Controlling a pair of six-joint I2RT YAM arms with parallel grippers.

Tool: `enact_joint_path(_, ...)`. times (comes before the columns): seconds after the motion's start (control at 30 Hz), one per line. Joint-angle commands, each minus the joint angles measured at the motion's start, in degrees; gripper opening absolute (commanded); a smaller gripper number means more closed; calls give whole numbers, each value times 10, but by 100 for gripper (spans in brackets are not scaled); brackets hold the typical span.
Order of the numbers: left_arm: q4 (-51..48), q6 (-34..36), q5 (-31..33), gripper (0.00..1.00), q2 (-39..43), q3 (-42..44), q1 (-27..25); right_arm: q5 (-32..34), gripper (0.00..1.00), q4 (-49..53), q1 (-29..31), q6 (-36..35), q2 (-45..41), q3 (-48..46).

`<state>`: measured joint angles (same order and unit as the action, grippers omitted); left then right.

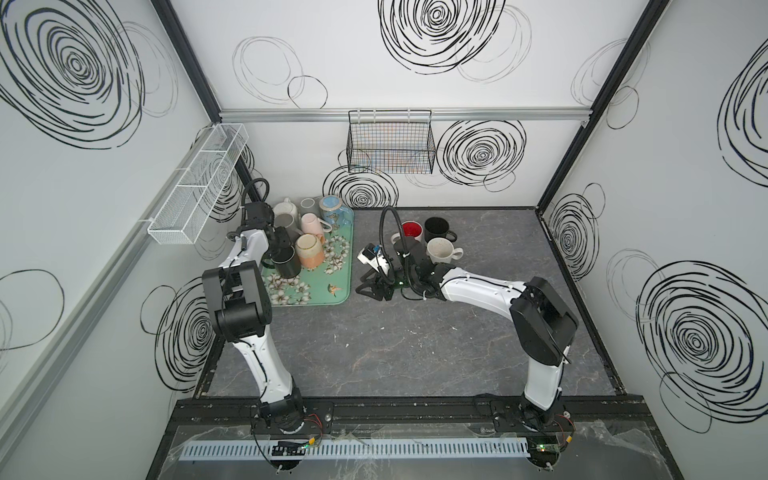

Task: Turn the mug right side up
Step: 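Close left gripper on the upside-down black mug at the tray's near edge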

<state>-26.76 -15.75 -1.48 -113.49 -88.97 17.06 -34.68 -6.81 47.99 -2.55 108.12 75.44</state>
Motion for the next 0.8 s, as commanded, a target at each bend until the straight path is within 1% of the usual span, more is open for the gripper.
enact_joint_path(0.0, -32, -31, 4, 66, 7, 15, 4, -6, 49, 6, 4, 17, 1, 14)
enact_joint_path(0.1, -37, -41, 15, 66, 26, 38, 4, -10, 49, 5, 4, 32, 3, 14)
enact_joint_path(0.23, -29, -59, 23, 65, 70, 90, -2, -18, 49, 7, 3, 46, 6, 17)
enact_joint_path(0.4, -18, -94, 8, 65, 116, 150, -14, -26, 48, 7, 4, 61, 5, 16)
enact_joint_path(0.53, 4, -129, -9, 64, 150, 201, -43, -27, 48, 7, 4, 81, 10, 14)
enact_joint_path(0.63, 23, -143, -20, 64, 170, 227, -77, -25, 48, 34, 4, 105, 25, 33)
enact_joint_path(0.77, 17, -144, -18, 65, 187, 223, -103, -36, 48, 68, 9, 117, 43, 57)
